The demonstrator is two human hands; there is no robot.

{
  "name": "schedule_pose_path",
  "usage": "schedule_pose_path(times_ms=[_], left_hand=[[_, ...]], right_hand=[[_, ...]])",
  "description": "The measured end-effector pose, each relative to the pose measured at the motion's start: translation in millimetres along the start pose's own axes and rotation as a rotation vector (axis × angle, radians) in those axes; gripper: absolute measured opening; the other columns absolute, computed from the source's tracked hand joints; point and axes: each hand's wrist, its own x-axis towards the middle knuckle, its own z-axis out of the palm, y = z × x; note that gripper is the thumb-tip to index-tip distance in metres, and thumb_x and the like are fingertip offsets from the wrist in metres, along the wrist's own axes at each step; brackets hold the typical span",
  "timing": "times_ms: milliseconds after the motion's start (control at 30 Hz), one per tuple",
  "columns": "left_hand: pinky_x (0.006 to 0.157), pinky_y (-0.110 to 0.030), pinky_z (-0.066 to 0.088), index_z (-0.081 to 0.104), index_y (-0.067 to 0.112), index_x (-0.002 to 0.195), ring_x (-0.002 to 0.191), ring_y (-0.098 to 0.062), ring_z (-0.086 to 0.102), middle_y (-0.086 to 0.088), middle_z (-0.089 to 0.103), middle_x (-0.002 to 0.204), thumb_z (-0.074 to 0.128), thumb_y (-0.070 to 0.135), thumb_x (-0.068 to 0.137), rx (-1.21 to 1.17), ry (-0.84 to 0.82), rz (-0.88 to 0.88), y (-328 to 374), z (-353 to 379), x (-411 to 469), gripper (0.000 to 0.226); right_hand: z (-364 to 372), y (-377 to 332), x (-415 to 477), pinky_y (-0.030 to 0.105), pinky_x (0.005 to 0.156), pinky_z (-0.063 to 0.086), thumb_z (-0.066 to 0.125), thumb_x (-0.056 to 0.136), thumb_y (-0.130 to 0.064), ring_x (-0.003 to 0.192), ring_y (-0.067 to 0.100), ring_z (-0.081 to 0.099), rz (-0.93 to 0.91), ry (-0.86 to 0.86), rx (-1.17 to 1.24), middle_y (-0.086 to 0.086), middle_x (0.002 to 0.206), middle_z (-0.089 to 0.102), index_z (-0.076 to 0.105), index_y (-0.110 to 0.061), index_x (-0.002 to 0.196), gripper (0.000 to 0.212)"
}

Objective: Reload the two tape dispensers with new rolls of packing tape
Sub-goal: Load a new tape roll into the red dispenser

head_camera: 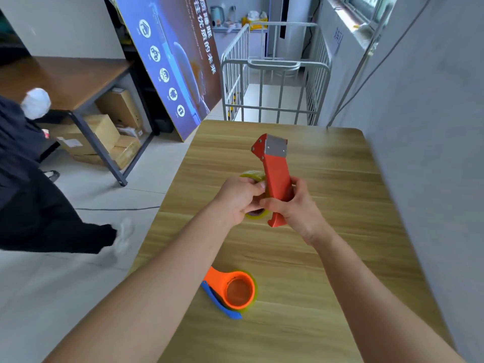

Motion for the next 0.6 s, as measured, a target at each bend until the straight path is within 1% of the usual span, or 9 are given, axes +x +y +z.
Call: schedule_pose_path(times_ms=[67, 100, 167, 233, 300, 367, 433, 500, 600], left_hand=[[0.058, -0.031, 0.057, 0.061, 0.0, 0.087, 0.07, -0.02, 0.066, -0.01, 0.068, 0.079, 0.051, 0.002, 0.091, -0.054, 0.023, -0.025, 3, -9, -2, 0.011], [0.058, -0.032, 0.058, 0.061, 0.001, 0.084, 0.068, -0.019, 0.067, -0.009, 0.069, 0.076, 0.052, 0.002, 0.091, -0.084, 0.04, -0.038, 4, -14, -3, 0.011], [0.069, -0.035, 0.057, 0.062, 0.006, 0.083, 0.073, -0.02, 0.065, -0.007, 0.067, 0.078, 0.058, 0.008, 0.089, -0.061, 0.087, -0.059, 5, -23, -1, 0.007], [0.076, -0.038, 0.05, 0.062, 0.01, 0.083, 0.082, -0.023, 0.058, -0.006, 0.06, 0.083, 0.064, 0.018, 0.085, 0.024, 0.169, -0.062, 5, -29, 1, 0.009], [0.075, -0.037, 0.046, 0.059, 0.008, 0.084, 0.085, -0.025, 0.056, -0.008, 0.058, 0.087, 0.067, 0.032, 0.083, 0.11, 0.258, -0.039, 3, -35, 1, 0.025], [0.083, -0.036, 0.046, 0.055, 0.004, 0.106, 0.101, -0.028, 0.057, -0.011, 0.06, 0.108, 0.068, 0.049, 0.076, 0.235, 0.336, -0.027, 1, -43, 1, 0.056], [0.095, -0.041, 0.044, 0.039, 0.01, 0.128, 0.118, -0.029, 0.049, -0.011, 0.049, 0.129, 0.071, 0.059, 0.067, 0.309, 0.352, -0.073, -1, -54, -2, 0.084], [0.097, -0.043, 0.044, 0.027, 0.017, 0.136, 0.124, -0.028, 0.044, -0.01, 0.041, 0.137, 0.074, 0.056, 0.065, 0.311, 0.311, -0.122, -2, -62, -6, 0.094], [0.084, -0.044, 0.054, 0.027, 0.017, 0.13, 0.11, -0.024, 0.052, -0.009, 0.05, 0.126, 0.074, 0.039, 0.074, 0.203, 0.273, -0.117, -5, -75, -9, 0.077]], right_hand=[[8, -2, -3, 0.023, 0.049, 0.052, 0.082, 0.066, -0.016, 0.067, 0.006, 0.062, 0.004, -0.02, -0.009, -0.001, 0.098, 0.056, 0.036, -0.022, 0.116, 0.068], [12, -4, -3, 0.024, 0.05, 0.052, 0.082, 0.066, -0.017, 0.068, 0.008, 0.062, 0.007, -0.019, -0.008, 0.0, 0.099, 0.057, 0.036, -0.021, 0.117, 0.069], [19, -7, -2, 0.028, 0.055, 0.056, 0.081, 0.067, -0.018, 0.075, 0.011, 0.062, 0.021, -0.002, 0.005, -0.001, 0.099, 0.057, 0.039, -0.018, 0.12, 0.068], [29, -10, -1, 0.037, 0.068, 0.058, 0.08, 0.067, -0.019, 0.082, 0.013, 0.061, 0.037, 0.005, 0.004, -0.003, 0.097, 0.058, 0.042, -0.016, 0.121, 0.066], [39, -13, 0, 0.038, 0.07, 0.057, 0.079, 0.065, -0.021, 0.083, 0.015, 0.062, 0.051, -0.003, 0.012, -0.002, 0.098, 0.058, 0.044, -0.016, 0.121, 0.066], [49, -15, 0, 0.03, 0.06, 0.054, 0.079, 0.067, -0.02, 0.079, 0.013, 0.06, 0.064, 0.004, 0.07, -0.001, 0.097, 0.059, 0.045, -0.014, 0.119, 0.062], [56, -15, 1, 0.026, 0.057, 0.051, 0.078, 0.07, -0.019, 0.078, 0.011, 0.059, 0.072, 0.011, 0.131, 0.0, 0.097, 0.059, 0.045, -0.013, 0.118, 0.059], [64, -15, 2, 0.028, 0.06, 0.051, 0.079, 0.07, -0.018, 0.081, 0.012, 0.06, 0.075, -0.001, 0.158, 0.0, 0.1, 0.059, 0.044, -0.013, 0.119, 0.061], [79, -12, 2, 0.031, 0.066, 0.055, 0.079, 0.071, -0.018, 0.086, 0.012, 0.062, 0.067, -0.041, 0.17, 0.0, 0.103, 0.06, 0.042, -0.013, 0.12, 0.062]])
